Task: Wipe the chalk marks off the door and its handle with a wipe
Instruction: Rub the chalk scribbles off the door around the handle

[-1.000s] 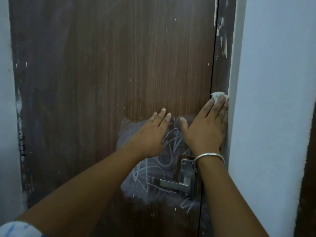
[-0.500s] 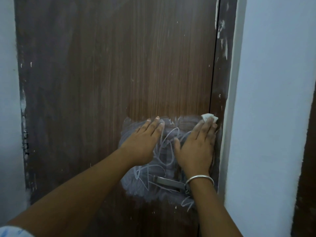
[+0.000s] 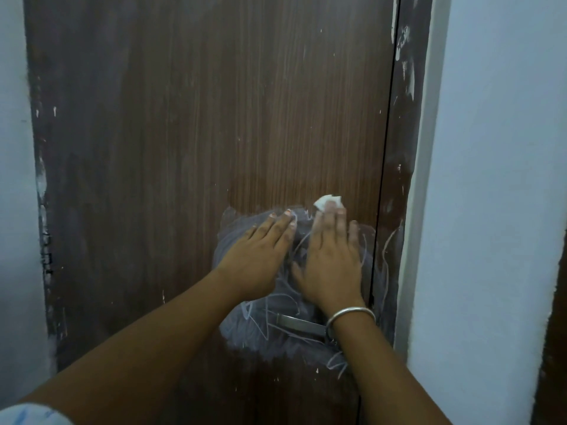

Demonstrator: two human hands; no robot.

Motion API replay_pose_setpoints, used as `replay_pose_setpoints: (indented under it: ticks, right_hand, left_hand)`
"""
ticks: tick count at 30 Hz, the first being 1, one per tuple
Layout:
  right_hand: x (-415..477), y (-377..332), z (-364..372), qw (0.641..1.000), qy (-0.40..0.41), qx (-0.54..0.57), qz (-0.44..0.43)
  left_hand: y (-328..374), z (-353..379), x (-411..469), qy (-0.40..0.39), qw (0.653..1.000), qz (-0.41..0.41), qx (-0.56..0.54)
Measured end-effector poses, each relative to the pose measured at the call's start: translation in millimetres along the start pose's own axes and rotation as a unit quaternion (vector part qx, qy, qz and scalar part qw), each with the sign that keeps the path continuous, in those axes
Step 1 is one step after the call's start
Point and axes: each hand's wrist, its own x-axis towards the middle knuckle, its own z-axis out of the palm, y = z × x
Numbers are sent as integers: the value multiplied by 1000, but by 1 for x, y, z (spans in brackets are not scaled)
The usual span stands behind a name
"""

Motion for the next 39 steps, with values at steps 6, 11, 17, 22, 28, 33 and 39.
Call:
replay_pose_setpoints:
  ticks: [6, 11, 17, 22, 28, 33, 39]
  right_hand:
    - [-1, -3, -3, 994, 57, -2, 97]
    - [5, -20, 8, 999, -3, -1, -32]
    - [2, -22, 9, 998, 50, 1, 48]
    - [5, -43, 20, 999, -13, 6, -44]
    - [5, -48, 20, 999, 10, -15, -28]
    - [11, -64, 26, 997, -14, 0, -71]
    - [34, -70, 25, 985, -22, -49, -166]
  left_hand:
    - [-7, 5, -6, 25, 999, -39, 7]
    - [-15, 6, -10, 23, 998, -53, -5]
    - [-19, 8, -16, 11, 998, -64, -12]
    - [-24, 6, -20, 5, 997, -68, -17]
    - [-30, 9, -26, 8, 996, -79, -32]
    - [-43, 11, -33, -13, 997, -80, -2]
    - [-57, 9, -41, -32, 992, -120, 5]
